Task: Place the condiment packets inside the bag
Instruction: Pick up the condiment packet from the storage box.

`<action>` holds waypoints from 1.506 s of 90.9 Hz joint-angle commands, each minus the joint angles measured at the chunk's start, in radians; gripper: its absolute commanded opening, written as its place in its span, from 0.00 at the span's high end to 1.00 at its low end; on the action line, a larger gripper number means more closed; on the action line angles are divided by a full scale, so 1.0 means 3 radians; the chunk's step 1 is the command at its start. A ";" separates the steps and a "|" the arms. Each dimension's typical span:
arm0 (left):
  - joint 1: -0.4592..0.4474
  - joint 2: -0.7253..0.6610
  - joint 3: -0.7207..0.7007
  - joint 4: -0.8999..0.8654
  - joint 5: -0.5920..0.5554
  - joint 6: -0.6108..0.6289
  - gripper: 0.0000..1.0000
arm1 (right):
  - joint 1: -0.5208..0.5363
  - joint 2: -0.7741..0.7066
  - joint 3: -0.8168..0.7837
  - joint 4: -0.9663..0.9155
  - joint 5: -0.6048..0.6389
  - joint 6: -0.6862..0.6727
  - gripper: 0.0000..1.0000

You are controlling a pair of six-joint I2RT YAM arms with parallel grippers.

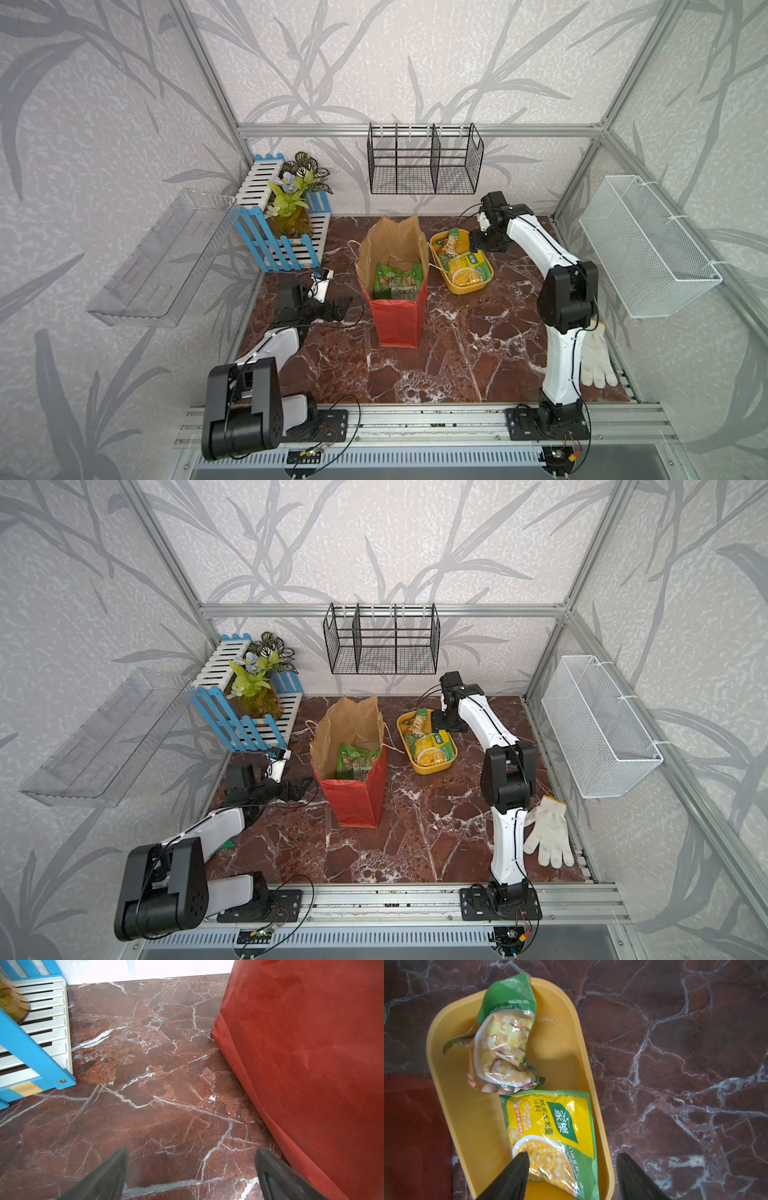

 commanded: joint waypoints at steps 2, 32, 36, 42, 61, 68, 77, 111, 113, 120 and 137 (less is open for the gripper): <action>0.0004 0.0025 0.0013 0.0041 -0.0001 0.0038 0.00 | -0.0021 0.0171 0.0134 -0.0146 -0.0139 -0.0121 0.30; 0.0004 0.0033 0.0016 0.0041 -0.0007 0.0038 0.01 | -0.0016 0.0256 0.0137 -0.0090 -0.0307 -0.0181 0.38; 0.0004 0.0034 0.0018 0.0042 -0.0008 0.0038 0.01 | -0.0013 0.0239 0.0101 -0.0065 -0.0336 -0.0187 0.39; 0.0005 0.0039 0.0021 0.0042 -0.0012 0.0038 0.01 | 0.0004 0.0205 0.0044 -0.0035 -0.0349 -0.0195 0.40; 0.0003 0.0041 0.0014 0.0047 -0.0018 0.0038 0.01 | 0.0060 0.0133 -0.0036 -0.0007 -0.0362 -0.0218 0.42; 0.0000 0.0045 0.0014 0.0044 -0.0022 0.0034 0.01 | 0.0063 0.0114 -0.0061 0.0005 -0.0417 -0.0220 0.44; 0.0002 0.0037 0.0014 0.0049 -0.0019 0.0042 0.01 | 0.0063 0.0093 -0.0109 0.0048 -0.0498 -0.0208 0.46; 0.0001 0.0036 0.0010 0.0050 -0.0012 0.0048 0.01 | 0.0058 -0.0024 -0.0183 0.0145 -0.0494 -0.0116 0.89; 0.0000 0.0035 0.0009 0.0049 -0.0014 0.0046 0.01 | 0.0055 -0.0056 -0.0193 0.0163 -0.0490 -0.0101 0.92; 0.0001 0.0029 0.0006 0.0052 -0.0014 0.0049 0.01 | 0.0056 -0.0173 -0.0244 0.0208 -0.0484 -0.0062 0.99; 0.0002 0.0026 0.0003 0.0049 -0.0001 0.0048 0.01 | 0.0058 -0.0610 -0.0423 0.0325 -0.0502 0.0074 1.00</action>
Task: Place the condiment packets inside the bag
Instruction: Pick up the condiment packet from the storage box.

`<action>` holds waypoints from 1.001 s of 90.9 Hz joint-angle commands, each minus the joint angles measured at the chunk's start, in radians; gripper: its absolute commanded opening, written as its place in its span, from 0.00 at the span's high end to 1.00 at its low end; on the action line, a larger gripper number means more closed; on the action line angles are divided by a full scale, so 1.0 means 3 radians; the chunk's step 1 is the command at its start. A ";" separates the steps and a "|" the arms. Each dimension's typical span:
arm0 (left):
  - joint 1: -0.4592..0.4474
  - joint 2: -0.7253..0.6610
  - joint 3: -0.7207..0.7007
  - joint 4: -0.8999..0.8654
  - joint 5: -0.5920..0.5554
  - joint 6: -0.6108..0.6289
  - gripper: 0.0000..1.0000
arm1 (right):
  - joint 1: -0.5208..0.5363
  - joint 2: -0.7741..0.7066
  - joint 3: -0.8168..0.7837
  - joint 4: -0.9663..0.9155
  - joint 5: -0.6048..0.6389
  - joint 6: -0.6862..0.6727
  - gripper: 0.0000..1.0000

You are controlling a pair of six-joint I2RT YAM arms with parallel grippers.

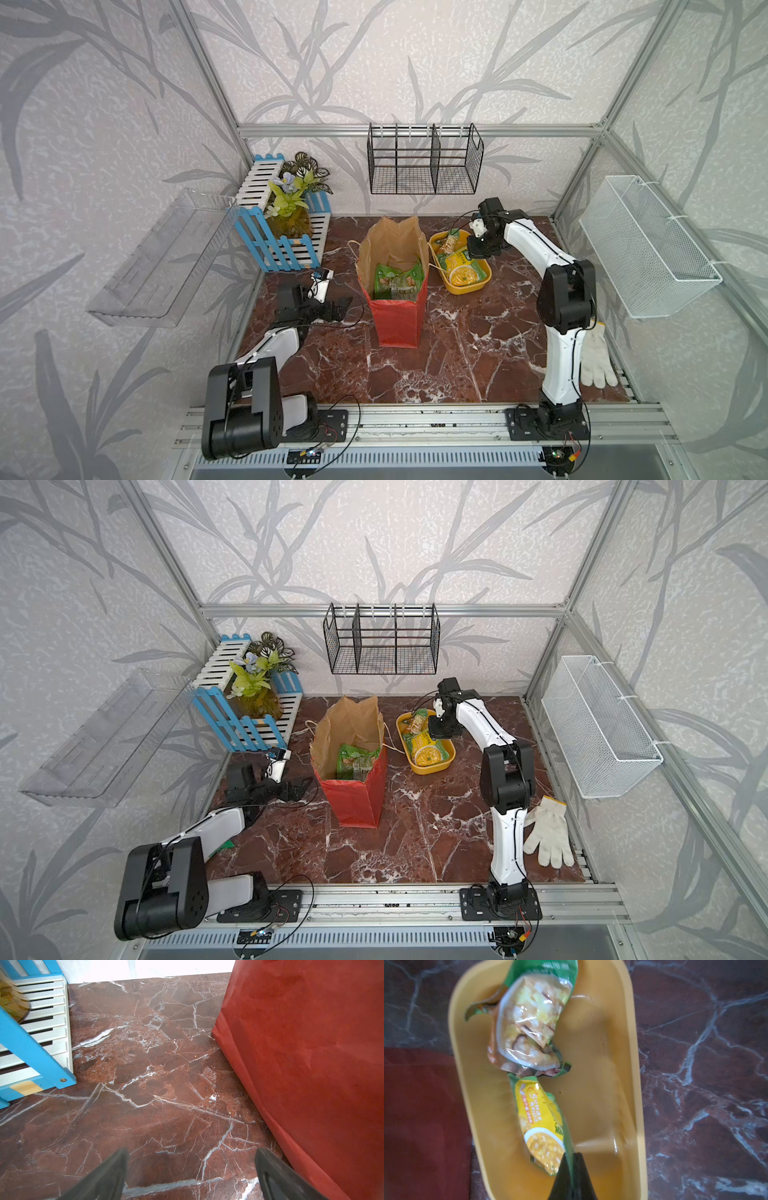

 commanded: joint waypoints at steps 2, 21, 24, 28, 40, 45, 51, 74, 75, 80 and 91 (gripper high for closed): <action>0.0000 0.0016 0.0003 0.0048 0.0017 0.0047 0.01 | 0.0012 -0.0498 -0.0098 0.0146 -0.0050 0.0148 1.00; 0.0000 0.0019 0.0008 0.0044 0.0021 0.0046 0.01 | 0.0017 -0.1117 -0.0422 0.0494 -0.0414 0.0405 1.00; 0.0000 0.0013 0.0012 0.0043 0.0020 0.0045 0.01 | 0.0017 -0.1214 -0.0464 0.0555 -0.0448 0.0459 1.00; 0.0000 0.0011 0.0006 0.0045 0.0021 0.0044 0.01 | 0.0017 -0.1355 -0.0520 0.0610 -0.0478 0.0529 1.00; 0.0000 0.0004 0.0006 0.0046 0.0023 0.0045 0.01 | 0.0042 -0.1712 -0.0605 0.0750 -0.0545 0.0693 1.00; 0.0000 0.0006 0.0008 0.0046 0.0026 0.0038 0.01 | 0.0080 -0.1851 -0.0611 0.0791 -0.0525 0.0750 1.00; -0.0003 0.0003 0.0008 0.0046 0.0024 0.0039 0.01 | 0.0171 -0.2004 -0.0629 0.0852 -0.0453 0.0806 1.00; 0.0000 -0.0008 0.0003 0.0044 0.0022 0.0040 0.01 | 0.0808 -0.2428 -0.0461 0.0983 -0.0016 0.0846 1.00; 0.0000 -0.0012 0.0003 0.0042 0.0023 0.0041 0.01 | 0.0842 -0.2431 -0.0446 0.0985 -0.0006 0.0850 1.00; 0.0000 -0.0016 -0.0001 0.0045 0.0021 0.0041 0.01 | 0.0984 -0.2435 -0.0374 0.1004 0.0029 0.0863 1.00; 0.0000 -0.0044 -0.0011 0.0046 0.0019 0.0040 0.01 | 0.1280 -0.2340 -0.0240 0.1061 0.0090 0.0877 1.00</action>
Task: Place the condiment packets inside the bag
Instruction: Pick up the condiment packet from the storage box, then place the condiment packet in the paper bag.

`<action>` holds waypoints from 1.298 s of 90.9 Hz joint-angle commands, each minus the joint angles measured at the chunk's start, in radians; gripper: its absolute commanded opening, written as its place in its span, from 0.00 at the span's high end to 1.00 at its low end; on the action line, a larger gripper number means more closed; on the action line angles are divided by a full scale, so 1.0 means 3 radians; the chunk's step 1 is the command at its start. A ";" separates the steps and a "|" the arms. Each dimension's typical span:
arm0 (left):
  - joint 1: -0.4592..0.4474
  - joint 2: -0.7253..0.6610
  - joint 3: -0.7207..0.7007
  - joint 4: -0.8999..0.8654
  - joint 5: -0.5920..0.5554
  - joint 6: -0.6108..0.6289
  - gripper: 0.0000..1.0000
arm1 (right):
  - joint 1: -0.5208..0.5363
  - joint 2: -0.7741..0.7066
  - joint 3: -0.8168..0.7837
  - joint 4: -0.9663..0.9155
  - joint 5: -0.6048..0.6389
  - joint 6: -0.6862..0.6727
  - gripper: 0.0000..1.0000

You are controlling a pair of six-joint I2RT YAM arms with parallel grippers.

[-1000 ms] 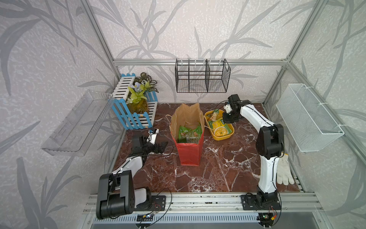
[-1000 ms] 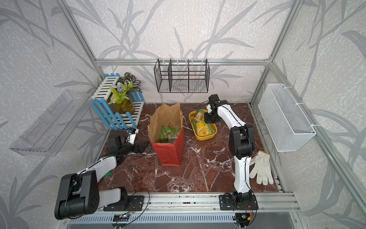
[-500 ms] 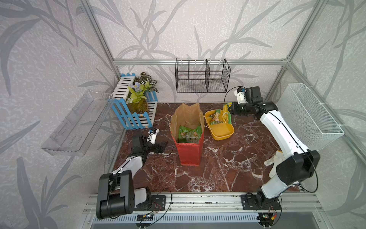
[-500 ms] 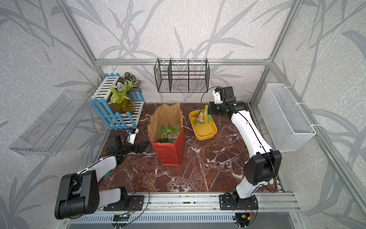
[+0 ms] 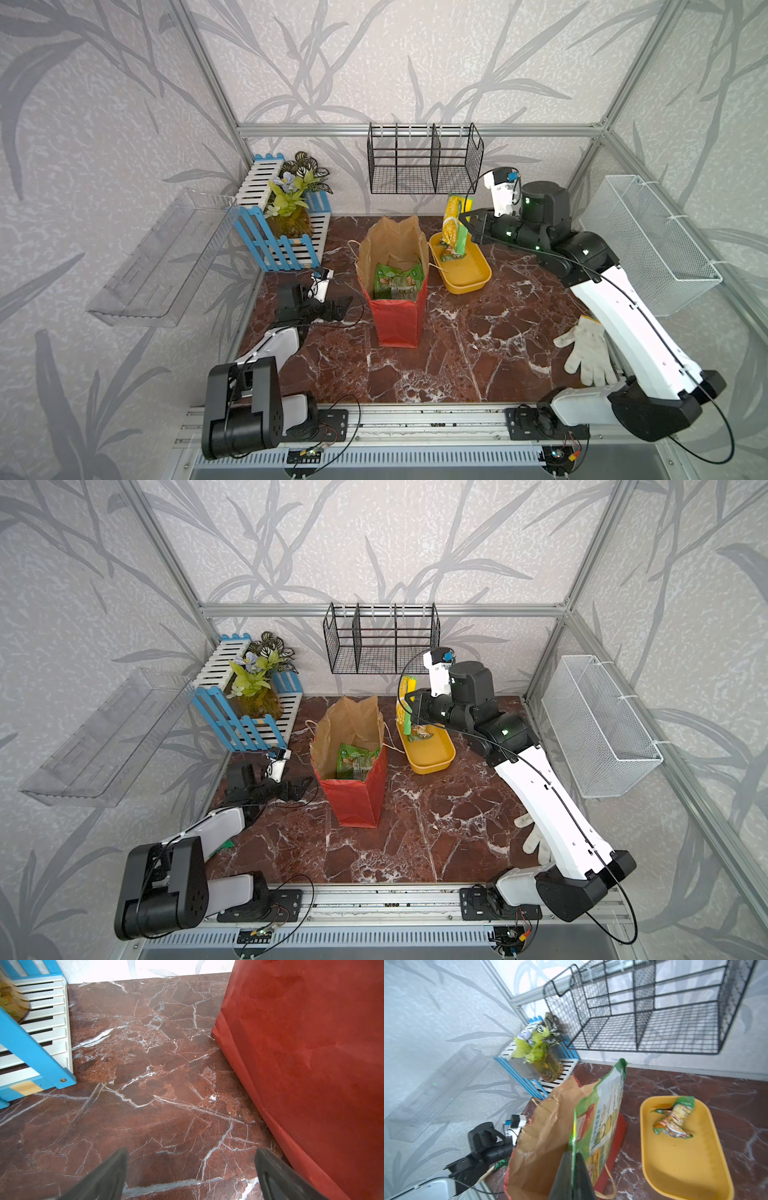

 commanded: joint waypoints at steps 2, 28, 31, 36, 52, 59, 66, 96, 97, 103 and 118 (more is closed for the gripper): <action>0.0000 -0.0046 -0.0012 0.0046 0.0016 0.0038 0.01 | 0.0211 0.0071 0.0182 0.0174 0.0169 0.0032 1.00; 0.0005 -0.0036 -0.0007 0.0048 -0.0010 0.0037 0.01 | 0.0595 0.0689 0.0734 -0.0029 0.0106 0.0009 1.00; 0.0009 -0.0043 -0.0007 0.0044 -0.0012 0.0033 0.01 | 0.0616 0.0774 0.0786 -0.0064 0.0105 0.0003 1.00; 0.0010 -0.0042 -0.0007 0.0047 -0.0013 0.0037 0.01 | 0.0633 0.0878 0.0871 -0.0117 0.0090 0.0003 1.00; 0.0015 -0.0053 -0.0012 0.0051 -0.0017 0.0029 0.01 | 0.0666 0.1083 0.1032 -0.0223 0.0030 -0.0012 1.00; 0.0015 -0.0051 -0.0009 0.0052 -0.0018 0.0026 0.01 | 0.0673 0.1195 0.1120 -0.0278 0.0014 -0.0032 0.90; 0.0015 -0.0048 -0.0008 0.0055 -0.0020 0.0027 0.01 | 0.0676 0.1217 0.1191 -0.0333 0.0009 -0.0058 0.81; 0.0015 -0.0052 -0.0017 0.0055 -0.0014 0.0026 0.00 | 0.0473 0.0513 0.0478 0.0015 0.0429 -0.0143 0.51; 0.0015 -0.0054 -0.0017 0.0056 -0.0017 0.0026 0.00 | 0.0442 0.0477 0.0419 0.0036 0.0438 -0.0127 0.50; 0.0015 -0.0065 -0.0017 0.0056 -0.0013 0.0023 0.00 | 0.0251 0.0291 0.0139 0.0160 0.0465 -0.0031 0.49; 0.0015 -0.0062 -0.0017 0.0055 -0.0012 0.0020 0.00 | -0.0265 0.0083 -0.0478 0.0311 0.0472 0.0194 0.47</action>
